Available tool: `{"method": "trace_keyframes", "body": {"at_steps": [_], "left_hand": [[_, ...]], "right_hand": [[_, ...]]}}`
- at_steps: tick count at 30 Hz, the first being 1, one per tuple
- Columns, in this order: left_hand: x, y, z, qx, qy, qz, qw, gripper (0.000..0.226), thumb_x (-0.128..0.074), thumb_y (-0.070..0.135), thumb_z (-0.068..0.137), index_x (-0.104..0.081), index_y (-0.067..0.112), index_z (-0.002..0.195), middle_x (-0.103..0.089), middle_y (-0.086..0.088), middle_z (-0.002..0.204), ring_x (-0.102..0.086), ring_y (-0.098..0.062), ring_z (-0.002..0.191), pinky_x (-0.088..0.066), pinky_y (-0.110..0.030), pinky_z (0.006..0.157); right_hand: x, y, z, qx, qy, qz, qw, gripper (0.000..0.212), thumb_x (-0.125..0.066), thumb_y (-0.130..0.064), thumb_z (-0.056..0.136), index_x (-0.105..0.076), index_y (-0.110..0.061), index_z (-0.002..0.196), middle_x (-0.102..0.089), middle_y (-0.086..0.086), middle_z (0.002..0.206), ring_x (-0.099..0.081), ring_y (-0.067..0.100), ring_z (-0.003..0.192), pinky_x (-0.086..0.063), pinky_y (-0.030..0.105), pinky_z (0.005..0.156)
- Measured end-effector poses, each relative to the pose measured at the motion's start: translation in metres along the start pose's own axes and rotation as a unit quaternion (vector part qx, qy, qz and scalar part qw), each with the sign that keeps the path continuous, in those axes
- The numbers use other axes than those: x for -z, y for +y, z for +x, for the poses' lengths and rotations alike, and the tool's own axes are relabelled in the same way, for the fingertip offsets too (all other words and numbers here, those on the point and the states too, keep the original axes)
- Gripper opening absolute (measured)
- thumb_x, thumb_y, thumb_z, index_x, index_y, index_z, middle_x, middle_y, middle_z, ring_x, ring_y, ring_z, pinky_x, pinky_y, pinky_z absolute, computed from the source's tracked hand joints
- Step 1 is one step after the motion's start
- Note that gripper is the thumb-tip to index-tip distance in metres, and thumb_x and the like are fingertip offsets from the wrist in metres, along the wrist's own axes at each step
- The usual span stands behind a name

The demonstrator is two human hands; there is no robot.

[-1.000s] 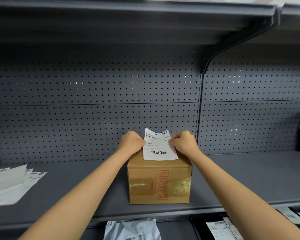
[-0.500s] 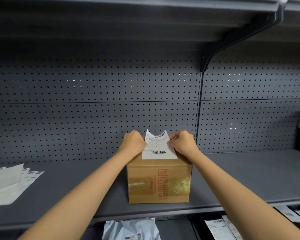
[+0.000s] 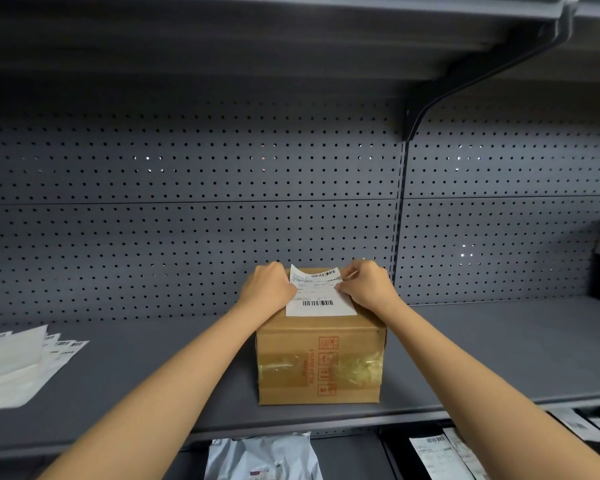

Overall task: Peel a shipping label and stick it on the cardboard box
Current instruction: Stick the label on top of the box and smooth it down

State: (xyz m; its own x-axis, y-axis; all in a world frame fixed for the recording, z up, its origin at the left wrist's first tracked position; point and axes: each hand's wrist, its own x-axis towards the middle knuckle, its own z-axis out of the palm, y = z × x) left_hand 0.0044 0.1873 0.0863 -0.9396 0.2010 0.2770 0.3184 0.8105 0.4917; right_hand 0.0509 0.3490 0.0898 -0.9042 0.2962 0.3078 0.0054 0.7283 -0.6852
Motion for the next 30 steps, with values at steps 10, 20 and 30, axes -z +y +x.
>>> {"method": "trace_keyframes", "body": {"at_steps": [10,20,30], "left_hand": [[0.022,-0.006,-0.031,-0.102,-0.010,-0.115,0.988,0.019,-0.051,0.018,0.089,-0.067,0.018,0.099,-0.063,0.009,0.097,-0.056,-0.011,0.092,-0.043,-0.024,0.078],[0.017,0.007,-0.031,-0.123,-0.121,-0.107,0.979,0.039,-0.029,0.006,0.090,-0.050,0.019,0.120,-0.061,0.003,0.127,-0.042,0.000,0.046,-0.031,-0.013,0.044],[0.028,-0.021,-0.022,-0.095,-0.113,-0.091,0.985,0.032,-0.030,0.008,0.092,-0.053,0.017,0.113,-0.062,0.003,0.125,-0.047,-0.007,0.117,-0.033,-0.023,0.091]], "right_hand": [[0.022,-0.006,-0.017,0.118,-0.058,-0.018,0.991,0.027,-0.053,-0.024,0.088,-0.063,-0.013,0.110,-0.065,0.004,0.116,-0.057,0.020,0.107,-0.041,0.027,0.090],[0.018,-0.015,-0.021,0.121,-0.181,-0.002,0.976,0.035,-0.040,-0.009,0.090,-0.052,-0.013,0.123,-0.062,0.004,0.122,-0.052,0.015,0.111,-0.038,0.024,0.093],[0.028,0.009,-0.011,0.085,-0.143,-0.011,0.986,0.034,-0.039,-0.006,0.087,-0.054,-0.011,0.117,-0.068,0.001,0.111,-0.054,0.016,0.114,-0.040,0.031,0.101]]}}
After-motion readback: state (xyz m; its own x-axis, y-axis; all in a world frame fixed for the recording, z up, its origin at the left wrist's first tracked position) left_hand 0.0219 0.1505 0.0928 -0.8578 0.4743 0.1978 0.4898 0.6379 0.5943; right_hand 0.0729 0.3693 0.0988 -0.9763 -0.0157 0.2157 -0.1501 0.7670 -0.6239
